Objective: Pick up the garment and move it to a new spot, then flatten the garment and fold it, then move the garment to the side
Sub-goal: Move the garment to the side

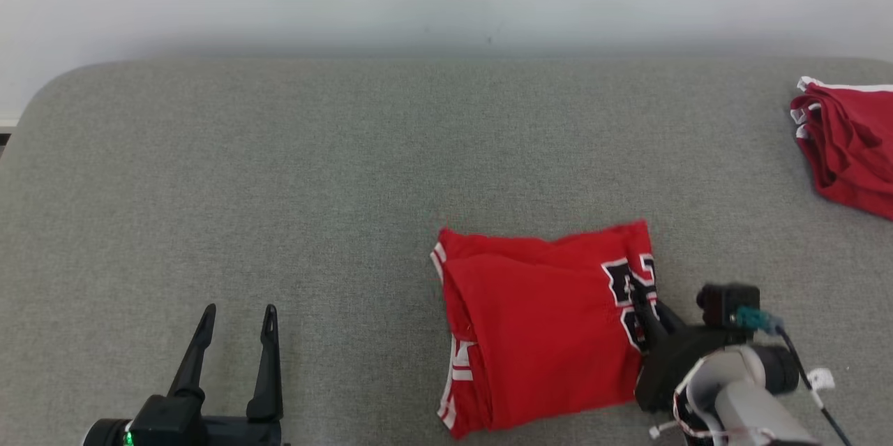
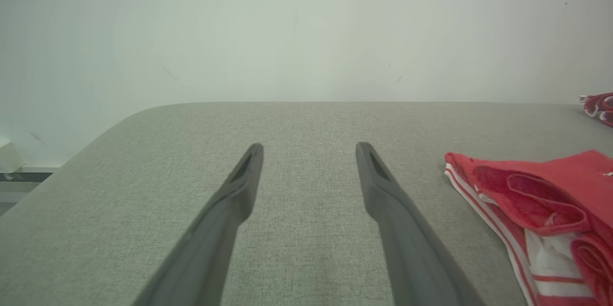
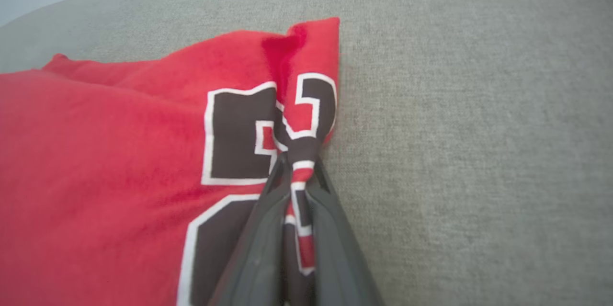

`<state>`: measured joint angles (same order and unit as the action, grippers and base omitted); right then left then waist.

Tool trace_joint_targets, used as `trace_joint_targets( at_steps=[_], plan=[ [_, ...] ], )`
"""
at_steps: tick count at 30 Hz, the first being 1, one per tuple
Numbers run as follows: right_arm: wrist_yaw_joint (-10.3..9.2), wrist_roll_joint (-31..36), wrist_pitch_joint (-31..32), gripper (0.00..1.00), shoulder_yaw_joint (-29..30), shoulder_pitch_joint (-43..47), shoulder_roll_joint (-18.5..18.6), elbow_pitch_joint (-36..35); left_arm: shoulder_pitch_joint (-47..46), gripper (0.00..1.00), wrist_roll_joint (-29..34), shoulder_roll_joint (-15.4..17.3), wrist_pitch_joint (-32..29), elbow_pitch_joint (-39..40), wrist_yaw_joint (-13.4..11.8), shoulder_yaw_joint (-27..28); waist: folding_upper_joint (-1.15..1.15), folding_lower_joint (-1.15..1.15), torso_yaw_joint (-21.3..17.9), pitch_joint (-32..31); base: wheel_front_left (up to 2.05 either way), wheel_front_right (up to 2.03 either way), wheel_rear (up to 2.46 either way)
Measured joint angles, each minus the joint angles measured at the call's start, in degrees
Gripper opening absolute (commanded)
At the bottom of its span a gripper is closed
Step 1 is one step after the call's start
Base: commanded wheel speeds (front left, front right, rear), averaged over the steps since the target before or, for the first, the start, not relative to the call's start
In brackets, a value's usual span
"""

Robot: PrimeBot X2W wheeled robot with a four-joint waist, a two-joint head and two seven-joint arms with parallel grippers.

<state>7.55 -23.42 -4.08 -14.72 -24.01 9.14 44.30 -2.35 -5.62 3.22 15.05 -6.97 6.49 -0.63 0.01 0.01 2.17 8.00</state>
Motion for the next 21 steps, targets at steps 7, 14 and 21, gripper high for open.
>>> trace_joint_targets(
  at_steps=[7,14,21],
  plan=[
    [0.00,-1.69,-0.32,0.00,-2.30,-9.74,3.71,-0.31,-2.02,1.00,0.08,-0.08,0.00,1.00,-0.02,-0.34,0.00,0.00,-0.53,2.41,0.00,0.00,0.00],
    [0.00,-2.81,-0.51,0.00,-3.12,-17.94,8.61,-0.99,-4.86,1.00,0.10,-0.14,0.00,2.68,-0.02,-0.84,0.00,0.01,-1.27,6.20,0.00,0.00,0.00],
    [0.00,-5.32,-1.00,0.00,-3.36,-26.36,15.92,-1.90,-8.06,1.00,2.04,0.57,0.00,6.15,-0.01,-0.87,0.01,0.00,-3.64,12.27,0.00,0.00,0.00]
  ],
)
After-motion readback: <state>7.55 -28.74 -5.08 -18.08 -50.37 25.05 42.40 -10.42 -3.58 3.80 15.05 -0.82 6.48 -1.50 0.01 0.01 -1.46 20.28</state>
